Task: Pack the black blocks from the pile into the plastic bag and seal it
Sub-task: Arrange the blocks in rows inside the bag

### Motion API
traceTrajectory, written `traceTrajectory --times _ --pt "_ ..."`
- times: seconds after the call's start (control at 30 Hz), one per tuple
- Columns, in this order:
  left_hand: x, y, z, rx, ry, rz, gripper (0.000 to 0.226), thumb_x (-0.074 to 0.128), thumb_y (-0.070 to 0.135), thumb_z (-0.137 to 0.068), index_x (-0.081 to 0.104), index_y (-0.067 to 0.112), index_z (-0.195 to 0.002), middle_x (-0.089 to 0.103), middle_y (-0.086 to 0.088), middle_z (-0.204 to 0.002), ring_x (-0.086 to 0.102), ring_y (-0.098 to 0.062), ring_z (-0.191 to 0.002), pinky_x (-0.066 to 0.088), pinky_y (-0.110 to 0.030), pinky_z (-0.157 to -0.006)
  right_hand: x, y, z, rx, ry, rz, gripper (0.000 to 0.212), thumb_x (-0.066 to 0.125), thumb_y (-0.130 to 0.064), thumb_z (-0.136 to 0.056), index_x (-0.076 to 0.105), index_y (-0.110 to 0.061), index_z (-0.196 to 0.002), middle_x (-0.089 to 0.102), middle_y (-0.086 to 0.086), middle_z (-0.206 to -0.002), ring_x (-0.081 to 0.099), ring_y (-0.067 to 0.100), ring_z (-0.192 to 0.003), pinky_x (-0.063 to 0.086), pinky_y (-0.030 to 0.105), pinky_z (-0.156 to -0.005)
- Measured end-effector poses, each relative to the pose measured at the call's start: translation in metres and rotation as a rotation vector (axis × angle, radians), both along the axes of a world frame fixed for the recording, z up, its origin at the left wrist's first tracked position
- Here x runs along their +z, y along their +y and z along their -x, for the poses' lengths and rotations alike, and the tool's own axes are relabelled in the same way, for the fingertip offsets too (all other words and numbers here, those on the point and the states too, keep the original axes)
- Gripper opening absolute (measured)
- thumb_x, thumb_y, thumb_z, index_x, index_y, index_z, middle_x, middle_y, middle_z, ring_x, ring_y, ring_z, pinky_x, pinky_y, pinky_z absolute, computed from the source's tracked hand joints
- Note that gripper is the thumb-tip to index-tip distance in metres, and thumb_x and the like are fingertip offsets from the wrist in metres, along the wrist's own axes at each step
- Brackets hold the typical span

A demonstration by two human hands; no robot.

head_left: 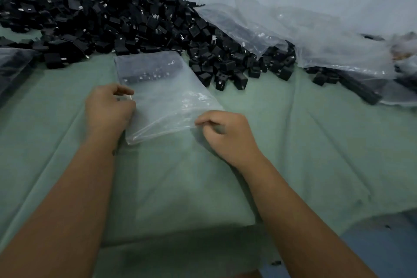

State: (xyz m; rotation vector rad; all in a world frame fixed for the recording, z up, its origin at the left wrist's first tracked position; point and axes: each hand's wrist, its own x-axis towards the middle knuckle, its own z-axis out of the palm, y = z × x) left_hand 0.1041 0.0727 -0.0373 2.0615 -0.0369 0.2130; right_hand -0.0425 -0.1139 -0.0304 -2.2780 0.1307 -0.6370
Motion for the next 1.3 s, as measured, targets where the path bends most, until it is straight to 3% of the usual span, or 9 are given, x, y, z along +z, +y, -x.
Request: traceTrajectory --times 0.13,0.2,0.33,0.53,0.63,0.8,0.9,1.13,1.3 --pt "0.004 -0.002 0.004 -0.016 -0.002 -0.055 0.032 0.056 0.004 -0.074 0.072 0.022 -0.095 0.059 0.000 -0.069 0.053 -0.017 -0.055 0.039 -0.022 -0.052 0.009 -0.090 0.010 -0.736 -0.023 -0.309 0.028 0.046 -0.011 -0.085 0.068 -0.024 -0.097 0.067 -0.003 -0.103 0.060 0.012 -0.094 0.049 0.031 -0.084" --pt "0.006 -0.002 0.005 -0.022 -0.006 -0.070 0.033 0.057 0.005 -0.073 0.072 0.021 -0.097 0.061 -0.006 -0.074 0.055 -0.026 -0.059 0.044 -0.027 -0.057 0.020 -0.119 0.003 -0.890 0.001 -0.416 0.033 0.042 -0.011 -0.084 0.064 -0.021 -0.107 0.061 0.005 -0.117 0.057 0.023 -0.108 0.048 0.039 -0.092" --pt "0.013 -0.004 0.010 -0.051 -0.226 -0.153 0.021 0.064 0.006 -0.078 0.073 0.019 -0.093 0.064 -0.010 -0.108 0.058 -0.032 -0.101 0.046 -0.037 -0.089 0.041 -0.106 -0.039 -0.655 -0.082 -0.306 0.027 0.047 -0.014 -0.081 0.061 -0.029 -0.100 0.058 0.002 -0.115 0.055 0.023 -0.108 0.048 0.041 -0.094" --pt "0.016 -0.011 0.023 -0.403 -0.289 0.021 0.022 0.071 0.020 -0.084 0.066 0.030 -0.103 0.064 0.009 -0.107 0.056 -0.010 -0.100 0.043 -0.028 -0.086 0.029 -0.078 -0.084 -0.437 0.061 -0.333 0.047 0.047 -0.012 -0.085 0.059 -0.036 -0.124 0.039 0.000 -0.124 0.050 0.026 -0.119 0.046 0.040 -0.098" --pt "0.014 -0.011 0.022 -0.516 -0.200 0.023 0.039 0.066 0.040 -0.076 0.059 0.042 -0.115 0.064 0.017 -0.105 0.057 0.000 -0.102 0.043 -0.022 -0.085 0.001 -0.066 -0.089 -0.467 0.224 -0.101 0.045 0.054 -0.024 -0.088 0.052 -0.032 -0.133 0.028 0.002 -0.148 0.036 0.024 -0.132 0.033 0.039 -0.110" --pt "0.009 -0.009 0.017 -0.665 -0.121 -0.064 0.089 0.075 0.066 -0.057 0.032 0.063 -0.136 0.061 0.021 -0.111 0.054 0.004 -0.110 0.037 -0.018 -0.090 -0.010 -0.063 -0.090 -0.514 0.211 0.092 0.083 0.066 -0.051 -0.083 0.022 -0.033 -0.150 0.020 0.010 -0.152 0.028 0.028 -0.136 0.030 0.043 -0.112" --pt "0.007 -0.010 0.015 -0.719 -0.102 -0.095 0.101 0.080 0.065 -0.052 0.026 0.066 -0.138 0.059 0.026 -0.114 0.051 0.005 -0.112 0.036 -0.018 -0.092 -0.011 -0.065 -0.091 -0.470 0.357 0.263 0.078 0.059 -0.059 -0.085 0.021 -0.039 -0.150 0.008 0.007 -0.159 0.012 0.029 -0.143 0.018 0.046 -0.115" --pt "0.011 -0.010 0.019 -0.684 -0.137 -0.138 0.041 0.073 0.056 -0.075 0.061 0.053 -0.114 0.065 0.030 -0.103 0.053 0.005 -0.109 0.036 -0.014 -0.091 -0.013 -0.063 -0.091 -0.396 0.121 0.302 0.041 0.068 -0.039 -0.085 0.055 -0.038 -0.124 0.053 -0.009 -0.135 0.029 0.018 -0.136 0.014 0.034 -0.105" --pt "0.015 -0.011 0.021 -0.687 -0.051 -0.133 0.028 0.061 0.042 -0.072 0.068 0.051 -0.098 0.066 0.025 -0.104 0.054 0.011 -0.106 0.036 -0.003 -0.088 -0.002 -0.055 -0.083 -0.434 -0.169 -0.020 0.039 0.069 -0.019 -0.080 0.061 -0.027 -0.117 0.061 -0.012 -0.105 0.054 0.014 -0.104 0.044 0.031 -0.094"
